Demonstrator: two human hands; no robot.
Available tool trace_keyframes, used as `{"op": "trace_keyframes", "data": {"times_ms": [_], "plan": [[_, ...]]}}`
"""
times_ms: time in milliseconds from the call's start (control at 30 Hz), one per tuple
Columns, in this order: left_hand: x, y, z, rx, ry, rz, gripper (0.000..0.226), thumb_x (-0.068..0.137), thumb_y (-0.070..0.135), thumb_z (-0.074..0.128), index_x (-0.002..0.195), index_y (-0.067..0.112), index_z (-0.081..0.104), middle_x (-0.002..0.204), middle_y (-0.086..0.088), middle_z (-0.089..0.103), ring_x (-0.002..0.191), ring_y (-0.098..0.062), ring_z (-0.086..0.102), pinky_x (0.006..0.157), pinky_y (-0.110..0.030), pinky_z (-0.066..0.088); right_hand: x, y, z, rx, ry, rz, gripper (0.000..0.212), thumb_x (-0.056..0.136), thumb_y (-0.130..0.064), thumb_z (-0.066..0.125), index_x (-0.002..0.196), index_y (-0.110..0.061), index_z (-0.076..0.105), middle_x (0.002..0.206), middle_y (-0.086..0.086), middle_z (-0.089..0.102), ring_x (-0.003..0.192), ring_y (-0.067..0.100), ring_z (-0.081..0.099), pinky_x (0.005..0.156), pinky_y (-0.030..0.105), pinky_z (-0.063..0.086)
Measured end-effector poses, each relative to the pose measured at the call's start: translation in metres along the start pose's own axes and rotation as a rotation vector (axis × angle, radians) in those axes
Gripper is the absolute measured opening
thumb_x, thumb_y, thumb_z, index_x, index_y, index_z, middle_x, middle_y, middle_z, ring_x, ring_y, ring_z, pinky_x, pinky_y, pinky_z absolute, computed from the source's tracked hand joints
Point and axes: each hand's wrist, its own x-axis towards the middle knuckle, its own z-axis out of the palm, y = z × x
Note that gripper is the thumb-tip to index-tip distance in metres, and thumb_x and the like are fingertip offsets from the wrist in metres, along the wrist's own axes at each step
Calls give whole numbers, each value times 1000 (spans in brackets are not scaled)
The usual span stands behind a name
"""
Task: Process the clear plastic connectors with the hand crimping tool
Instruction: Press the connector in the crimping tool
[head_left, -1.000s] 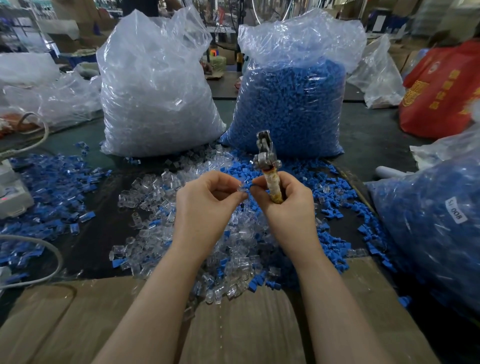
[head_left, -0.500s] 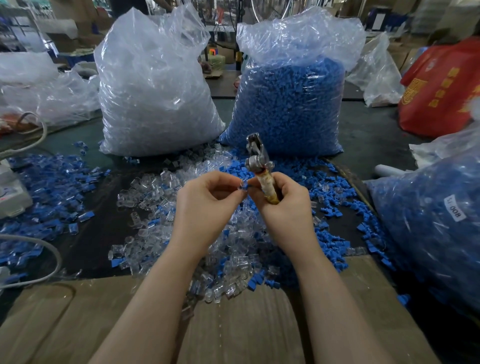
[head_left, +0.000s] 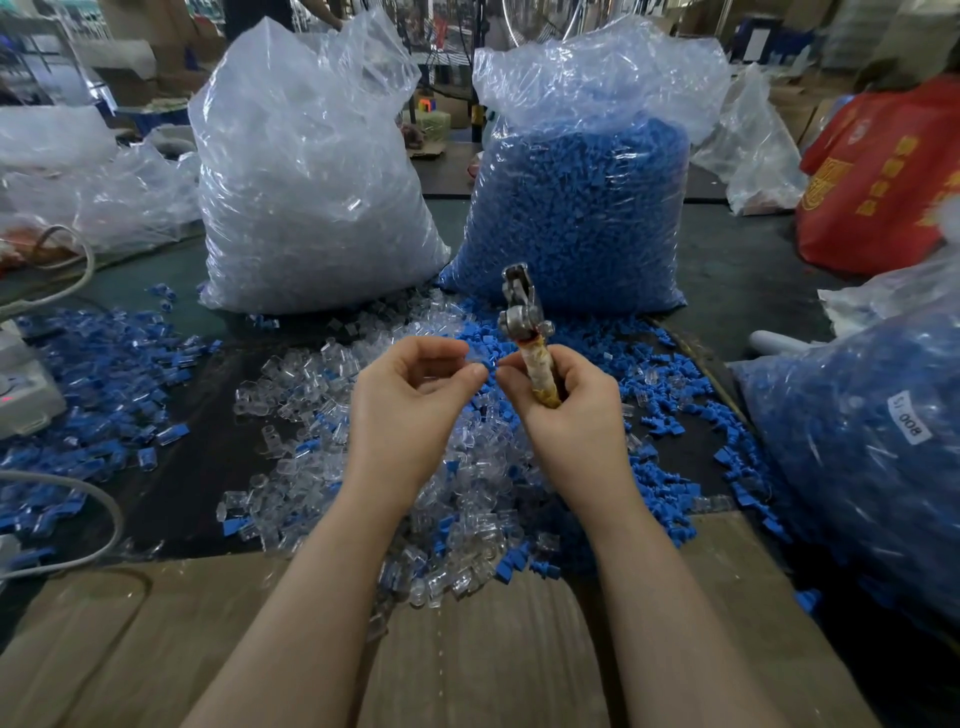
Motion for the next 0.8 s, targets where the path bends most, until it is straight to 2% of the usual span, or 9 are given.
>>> {"op": "trace_keyframes", "data": {"times_ms": [67,200,333,500,700,800], "plan": [[-1,0,1,-17,0,-2,19,82,7,78,93,19,67,84,3,72,68,0,67,66,-11,52,0,-1,0,-8,-3,-6,25,89,-28,71,87,-4,65,76,16,64,69,33,57,62,46,48],[-3,0,3,-21,-2,28,21,82,7,77,92,22,66,82,6,71,69,0,68,67,-11,52,0,-1,0,-23,-27,-8,27,90,-30,69,83,-5,63,63,5,56,55,10,44,52,34,38],[-4,1,4,20,5,83,23,81,9,78,89,27,66,81,11,72,75,2,68,68,-9,50,0,0,0,-4,-34,13,28,91,-30,69,78,-7,59,54,-12,47,51,3,37,48,20,31],[-4,0,4,43,16,113,23,81,10,79,88,28,66,82,10,72,77,0,69,70,-12,52,0,-1,0,-5,-33,13,28,91,-30,68,78,-7,59,54,-13,47,50,3,37,48,19,32],[-4,-1,4,48,16,134,21,81,9,79,89,25,67,81,9,72,78,-1,69,71,-11,51,-1,-2,0,-9,-45,20,26,92,-29,67,73,-15,56,52,-15,47,49,2,37,48,17,31],[-4,-1,5,39,17,136,22,81,9,79,89,25,67,82,8,72,78,-1,69,70,-11,52,0,-1,0,-7,-53,17,27,93,-30,67,76,-11,57,54,-14,47,50,4,37,48,20,32]]}}
